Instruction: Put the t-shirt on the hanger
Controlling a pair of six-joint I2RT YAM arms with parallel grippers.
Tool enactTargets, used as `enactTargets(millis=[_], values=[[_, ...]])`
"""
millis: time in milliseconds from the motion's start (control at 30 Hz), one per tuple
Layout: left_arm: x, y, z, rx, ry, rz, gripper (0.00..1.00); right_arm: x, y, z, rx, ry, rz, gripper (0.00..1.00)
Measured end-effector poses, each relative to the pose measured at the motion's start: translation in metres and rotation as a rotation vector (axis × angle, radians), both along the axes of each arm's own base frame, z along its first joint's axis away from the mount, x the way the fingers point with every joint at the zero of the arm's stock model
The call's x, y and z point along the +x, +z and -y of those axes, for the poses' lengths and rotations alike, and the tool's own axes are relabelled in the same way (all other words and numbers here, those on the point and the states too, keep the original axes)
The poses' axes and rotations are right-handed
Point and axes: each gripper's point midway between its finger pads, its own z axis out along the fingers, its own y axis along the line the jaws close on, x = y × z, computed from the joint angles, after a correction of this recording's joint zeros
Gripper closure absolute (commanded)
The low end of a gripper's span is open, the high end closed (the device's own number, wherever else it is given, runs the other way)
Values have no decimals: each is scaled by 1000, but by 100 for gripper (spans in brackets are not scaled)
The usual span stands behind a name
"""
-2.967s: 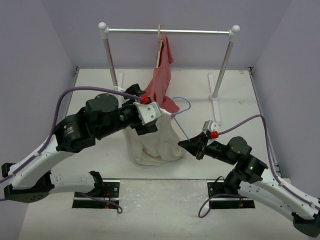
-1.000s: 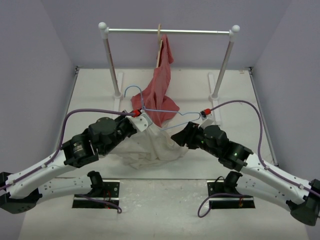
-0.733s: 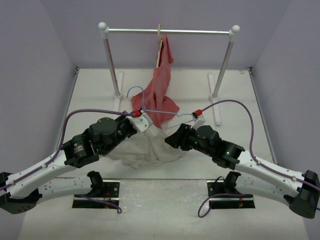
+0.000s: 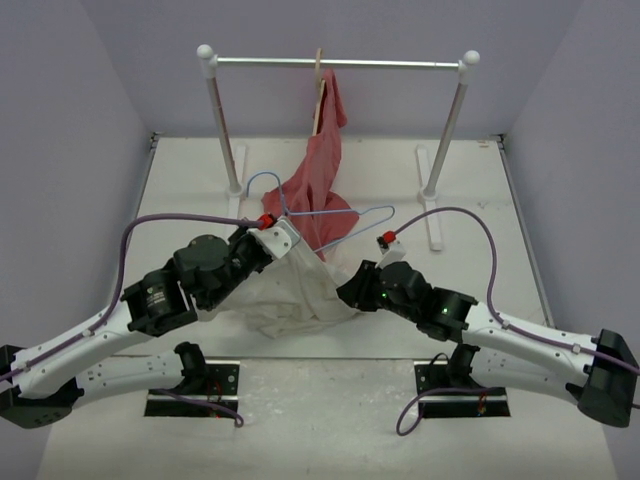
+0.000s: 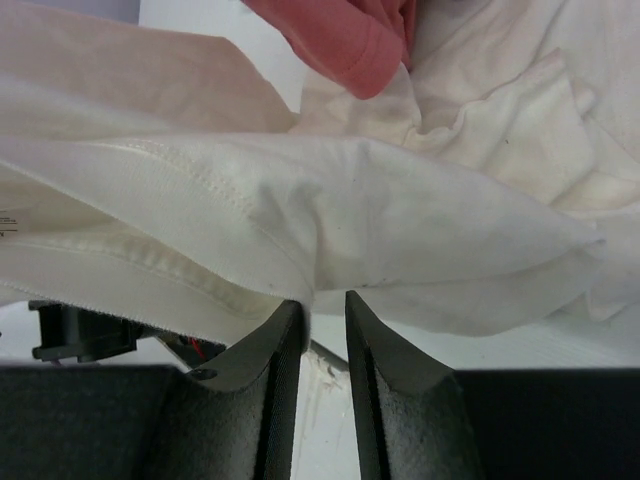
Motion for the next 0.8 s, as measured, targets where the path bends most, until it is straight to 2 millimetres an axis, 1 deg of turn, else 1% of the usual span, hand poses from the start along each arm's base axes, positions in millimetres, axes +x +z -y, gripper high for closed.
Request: enactTargets(millis=[33, 100, 133, 267, 300, 367, 400, 467, 567, 633, 700, 800], values=[[0, 0, 0, 0, -1, 0, 100, 2, 2, 0, -1, -6, 4, 77], [-1, 1, 1, -4, -5, 0, 100, 4, 7, -2, 9, -10, 15, 96], [-1, 1, 1, -8, -7, 2, 100, 5, 10, -4, 19, -10, 21, 100], [-2, 2, 0, -15, -10, 5, 100, 9, 15, -8, 26, -14, 36, 100], [-1, 2, 0, -15, -9, 6, 100, 10, 15, -7, 24, -21, 40, 100], [-2, 2, -1, -16, -8, 6, 100, 14, 20, 2, 20, -51, 64, 100], [-2, 2, -2, -18, -8, 8, 100, 16, 25, 8, 21, -66, 81, 100], [-5, 4, -6, -28, -8, 14, 100, 30, 43, 31, 47, -129, 130, 100], [-12, 7, -11, -55, -35, 25, 100, 58, 73, 81, 88, -282, 219, 100], [-18, 7, -12, -69, -69, 28, 100, 69, 86, 107, 96, -360, 264, 100], [-23, 5, -9, -76, -103, 30, 100, 72, 95, 120, 69, -376, 279, 100], [-27, -6, -3, -58, -146, 18, 100, 80, 110, 132, 13, -388, 284, 100]])
